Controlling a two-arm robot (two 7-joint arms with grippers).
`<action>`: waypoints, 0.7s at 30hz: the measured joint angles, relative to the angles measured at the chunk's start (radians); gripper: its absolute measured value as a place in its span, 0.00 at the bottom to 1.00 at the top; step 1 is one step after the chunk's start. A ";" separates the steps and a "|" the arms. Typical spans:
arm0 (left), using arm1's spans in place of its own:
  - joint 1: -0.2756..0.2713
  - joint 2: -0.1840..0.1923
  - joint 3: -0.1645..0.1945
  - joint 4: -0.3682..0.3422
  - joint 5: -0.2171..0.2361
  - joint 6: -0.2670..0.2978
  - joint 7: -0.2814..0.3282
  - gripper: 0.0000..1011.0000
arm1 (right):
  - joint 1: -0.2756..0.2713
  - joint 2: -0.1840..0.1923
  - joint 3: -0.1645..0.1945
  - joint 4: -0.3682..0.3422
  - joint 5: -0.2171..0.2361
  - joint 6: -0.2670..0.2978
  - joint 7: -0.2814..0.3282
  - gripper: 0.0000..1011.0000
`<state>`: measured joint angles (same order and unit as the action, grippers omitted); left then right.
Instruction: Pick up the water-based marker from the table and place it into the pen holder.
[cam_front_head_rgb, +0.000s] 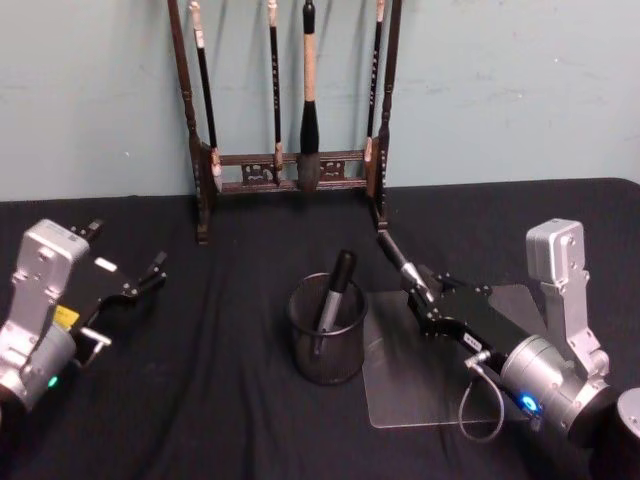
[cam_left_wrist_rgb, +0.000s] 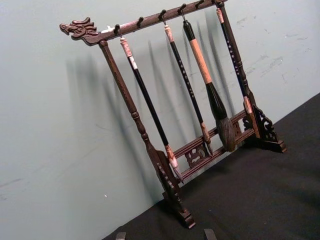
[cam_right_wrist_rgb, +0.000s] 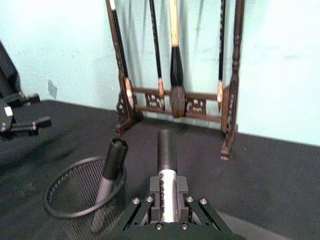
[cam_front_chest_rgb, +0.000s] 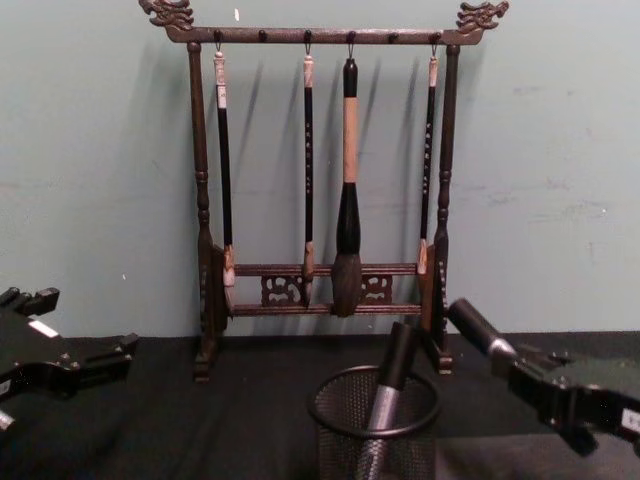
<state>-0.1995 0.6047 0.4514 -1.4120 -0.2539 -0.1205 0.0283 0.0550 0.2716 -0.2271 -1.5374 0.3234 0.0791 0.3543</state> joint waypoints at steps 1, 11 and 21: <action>0.000 0.000 0.000 0.000 0.000 0.000 0.000 1.00 | 0.001 0.000 0.000 0.000 0.003 -0.006 0.001 0.19; 0.000 0.000 0.000 0.000 0.000 0.000 0.000 1.00 | 0.026 -0.001 -0.021 -0.003 0.034 -0.091 0.006 0.19; 0.000 0.000 0.000 0.000 0.000 0.000 0.000 1.00 | 0.060 -0.003 -0.056 0.013 0.041 -0.147 0.015 0.19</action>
<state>-0.1996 0.6047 0.4514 -1.4120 -0.2539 -0.1205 0.0283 0.1154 0.2690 -0.2826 -1.5242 0.3649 -0.0677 0.3695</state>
